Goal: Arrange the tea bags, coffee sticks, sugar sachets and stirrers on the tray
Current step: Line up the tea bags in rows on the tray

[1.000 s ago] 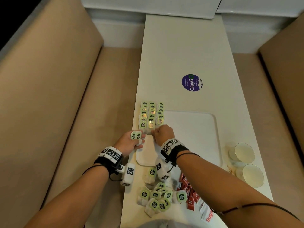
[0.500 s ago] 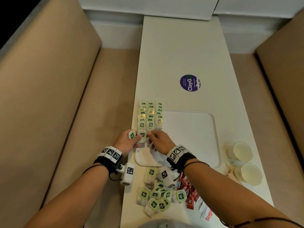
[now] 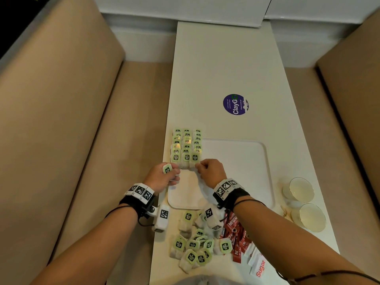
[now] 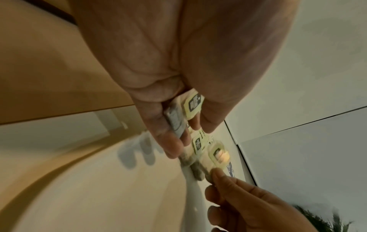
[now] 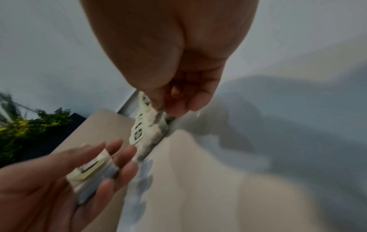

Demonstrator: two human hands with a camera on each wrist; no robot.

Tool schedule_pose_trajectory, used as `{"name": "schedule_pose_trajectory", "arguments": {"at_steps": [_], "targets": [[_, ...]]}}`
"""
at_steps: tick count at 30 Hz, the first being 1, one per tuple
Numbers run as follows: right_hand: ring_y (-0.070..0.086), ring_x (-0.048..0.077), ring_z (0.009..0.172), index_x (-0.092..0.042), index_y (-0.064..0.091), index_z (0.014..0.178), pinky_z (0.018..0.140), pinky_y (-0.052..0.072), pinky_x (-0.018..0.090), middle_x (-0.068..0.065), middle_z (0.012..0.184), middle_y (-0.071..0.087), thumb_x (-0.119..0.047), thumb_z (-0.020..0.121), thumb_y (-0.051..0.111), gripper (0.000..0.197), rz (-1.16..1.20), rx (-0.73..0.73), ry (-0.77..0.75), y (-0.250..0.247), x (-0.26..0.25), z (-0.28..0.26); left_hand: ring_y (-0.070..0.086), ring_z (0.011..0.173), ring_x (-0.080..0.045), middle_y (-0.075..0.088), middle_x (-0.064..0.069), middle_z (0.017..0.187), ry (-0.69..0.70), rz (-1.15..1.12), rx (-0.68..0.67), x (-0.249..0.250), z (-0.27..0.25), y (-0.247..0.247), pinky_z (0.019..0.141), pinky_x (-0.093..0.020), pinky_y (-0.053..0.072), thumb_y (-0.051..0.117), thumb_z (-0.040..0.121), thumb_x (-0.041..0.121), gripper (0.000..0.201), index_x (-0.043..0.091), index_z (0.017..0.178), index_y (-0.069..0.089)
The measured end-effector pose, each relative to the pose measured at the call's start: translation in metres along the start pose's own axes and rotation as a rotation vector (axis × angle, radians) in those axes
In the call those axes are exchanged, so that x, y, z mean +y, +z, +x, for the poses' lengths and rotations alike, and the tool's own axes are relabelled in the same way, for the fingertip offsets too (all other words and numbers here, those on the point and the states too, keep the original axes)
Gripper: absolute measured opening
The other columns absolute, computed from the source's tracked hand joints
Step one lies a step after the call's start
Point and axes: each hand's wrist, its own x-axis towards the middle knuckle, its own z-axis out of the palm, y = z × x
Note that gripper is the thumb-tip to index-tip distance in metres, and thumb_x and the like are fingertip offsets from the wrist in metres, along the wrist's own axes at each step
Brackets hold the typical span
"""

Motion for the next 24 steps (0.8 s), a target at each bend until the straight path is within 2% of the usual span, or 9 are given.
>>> {"name": "schedule_pose_trajectory", "arguments": {"at_steps": [4,8,11,15,17,19,22,24], "targets": [[0.064,0.016,0.064,-0.015,0.069,0.062,0.066,0.047,0.026,0.002,0.066,0.07,-0.029,0.097,0.06,0.038,-0.042,-0.011,0.062,-0.005,0.008,0.005,0.066,0.079,-0.023,0.068,-0.015,0.102,-0.029,0.005,-0.042,-0.005,0.003,0.0,0.069,-0.026,0.06,0.055,0.097,-0.004,0.016,0.007,0.109,0.059],[0.066,0.016,0.062,-0.015,0.07,0.06,0.065,0.052,0.027,0.0,0.061,0.07,-0.032,0.096,0.063,0.04,-0.056,0.005,0.089,-0.005,0.009,0.007,0.066,0.09,-0.023,0.066,-0.012,0.11,-0.079,0.007,-0.103,-0.008,0.004,0.0,0.076,-0.027,0.06,0.051,0.095,-0.012,0.032,0.007,0.119,0.058],[0.067,0.015,0.061,-0.016,0.07,0.059,0.065,0.052,0.026,-0.002,0.06,0.07,-0.034,0.095,0.063,0.041,-0.066,0.021,0.101,-0.004,0.007,0.008,0.065,0.096,-0.023,0.066,-0.009,0.112,-0.086,-0.003,-0.137,-0.007,0.003,0.0,0.077,-0.024,0.059,0.051,0.096,-0.011,0.034,0.013,0.118,0.059],[0.065,0.014,0.061,-0.018,0.069,0.06,0.064,0.052,0.027,-0.003,0.06,0.068,-0.036,0.095,0.064,0.04,-0.091,0.037,0.123,-0.004,0.004,0.008,0.068,0.101,-0.025,0.069,-0.009,0.113,-0.063,0.055,-0.139,-0.01,0.003,-0.002,0.075,-0.024,0.06,0.051,0.1,-0.004,0.032,0.011,0.127,0.06],[0.063,0.014,0.067,-0.021,0.066,0.068,0.066,0.05,0.029,-0.005,0.066,0.066,-0.039,0.093,0.066,0.031,-0.087,0.061,0.143,-0.003,0.002,0.008,0.07,0.095,-0.027,0.071,-0.012,0.106,-0.065,0.056,-0.11,-0.011,0.004,-0.003,0.07,-0.024,0.059,0.053,0.101,0.001,0.024,0.003,0.122,0.062],[0.06,0.017,0.077,-0.02,0.06,0.086,0.07,0.047,0.03,-0.006,0.08,0.062,-0.041,0.091,0.067,0.022,-0.062,0.093,0.174,-0.003,-0.001,0.004,0.07,0.087,-0.027,0.071,-0.017,0.1,-0.059,0.052,-0.082,-0.011,0.003,-0.003,0.065,-0.023,0.059,0.054,0.101,0.003,0.018,-0.004,0.114,0.065],[0.06,0.019,0.083,-0.02,0.053,0.101,0.071,0.048,0.033,-0.005,0.091,0.059,-0.045,0.089,0.067,0.031,-0.031,0.122,0.188,-0.003,-0.003,-0.004,0.071,0.075,-0.023,0.072,-0.022,0.094,-0.04,0.043,-0.049,-0.011,0.003,-0.004,0.062,-0.022,0.059,0.058,0.099,0.002,0.01,-0.002,0.1,0.067],[0.061,0.019,0.085,-0.021,0.052,0.105,0.072,0.048,0.033,-0.004,0.094,0.06,-0.047,0.089,0.066,0.033,0.001,0.121,0.161,-0.002,-0.005,-0.007,0.07,0.065,-0.017,0.072,-0.018,0.088,-0.035,0.048,-0.033,-0.011,0.004,-0.005,0.061,-0.021,0.058,0.061,0.097,0.002,0.008,0.0,0.095,0.068]]}}
